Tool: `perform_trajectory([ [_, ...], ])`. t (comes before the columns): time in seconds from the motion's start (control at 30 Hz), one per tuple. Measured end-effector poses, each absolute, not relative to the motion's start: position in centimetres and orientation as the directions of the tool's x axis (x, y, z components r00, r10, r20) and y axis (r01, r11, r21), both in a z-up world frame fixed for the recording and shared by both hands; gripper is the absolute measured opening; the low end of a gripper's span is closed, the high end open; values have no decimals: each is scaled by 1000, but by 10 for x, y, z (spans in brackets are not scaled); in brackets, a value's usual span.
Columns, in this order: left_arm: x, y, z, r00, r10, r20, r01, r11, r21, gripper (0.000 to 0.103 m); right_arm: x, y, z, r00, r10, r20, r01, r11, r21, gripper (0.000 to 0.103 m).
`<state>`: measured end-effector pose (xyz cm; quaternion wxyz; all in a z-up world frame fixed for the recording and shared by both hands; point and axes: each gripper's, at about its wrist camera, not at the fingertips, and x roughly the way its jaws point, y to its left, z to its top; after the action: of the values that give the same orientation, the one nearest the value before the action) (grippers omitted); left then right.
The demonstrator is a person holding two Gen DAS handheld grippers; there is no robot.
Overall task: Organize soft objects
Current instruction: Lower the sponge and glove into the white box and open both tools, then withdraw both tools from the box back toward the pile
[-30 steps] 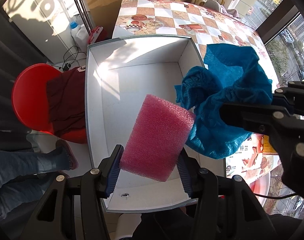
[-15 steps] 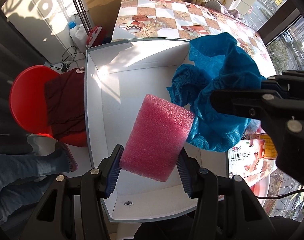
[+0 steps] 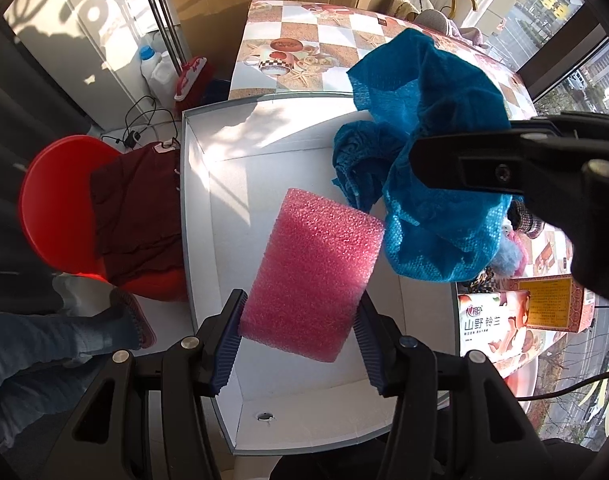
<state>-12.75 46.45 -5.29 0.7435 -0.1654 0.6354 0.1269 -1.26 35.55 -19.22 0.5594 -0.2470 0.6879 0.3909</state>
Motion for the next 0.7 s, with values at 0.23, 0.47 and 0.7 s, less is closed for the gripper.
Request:
perform_trajectory([
  [0.23,-130,467,-54,163,-18,-987,-409,909,-84,66,-9,354,-195,-250,98,-963,-759,598,258,14],
  [0.47,-134,473,-51,176,-24,-984,-437,894,-100,77,-4,348,-191,-203,103,-974,-745,629,221,63],
  [0.7,-133,468,-49,170,-17,-985,-424,901,-89,77,-5,338,-191,-221,108,-969,-736,634,238,63],
])
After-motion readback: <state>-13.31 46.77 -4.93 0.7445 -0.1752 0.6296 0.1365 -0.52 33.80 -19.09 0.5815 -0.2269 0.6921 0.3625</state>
